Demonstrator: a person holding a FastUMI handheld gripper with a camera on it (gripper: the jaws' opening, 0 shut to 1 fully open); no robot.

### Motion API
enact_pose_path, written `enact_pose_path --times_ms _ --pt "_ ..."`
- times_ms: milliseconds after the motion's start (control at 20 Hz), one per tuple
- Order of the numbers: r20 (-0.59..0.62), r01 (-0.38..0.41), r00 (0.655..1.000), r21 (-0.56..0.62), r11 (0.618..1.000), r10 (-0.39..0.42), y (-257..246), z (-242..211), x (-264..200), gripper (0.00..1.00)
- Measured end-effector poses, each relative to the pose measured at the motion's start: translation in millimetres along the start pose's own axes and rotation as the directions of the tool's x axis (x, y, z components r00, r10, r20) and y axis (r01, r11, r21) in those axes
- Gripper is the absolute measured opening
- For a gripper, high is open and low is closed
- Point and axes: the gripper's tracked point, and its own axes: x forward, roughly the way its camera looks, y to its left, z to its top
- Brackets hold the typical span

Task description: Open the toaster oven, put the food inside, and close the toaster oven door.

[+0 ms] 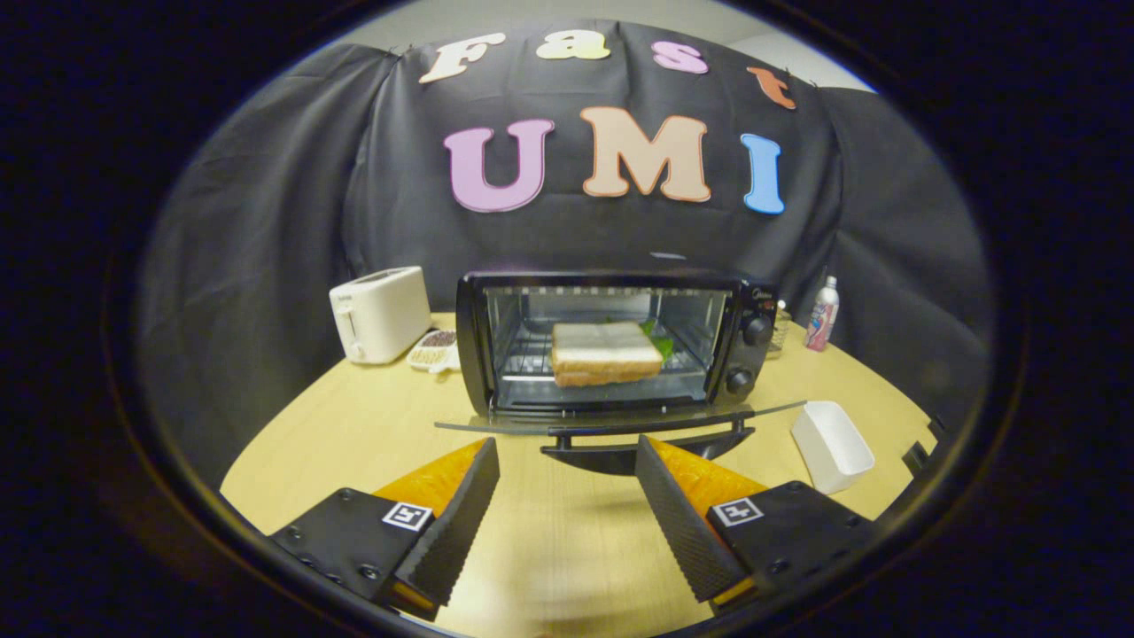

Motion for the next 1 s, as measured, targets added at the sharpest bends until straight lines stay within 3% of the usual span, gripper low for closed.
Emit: enact_pose_path --times_ms 350,1000 --pt "0.081 0.024 0.996 0.027 0.999 -0.026 -2.5 44.2 26.9 0.98" --pt "0.153 -0.024 0.988 0.069 0.997 0.014 6.2 90.5 70.7 0.97"
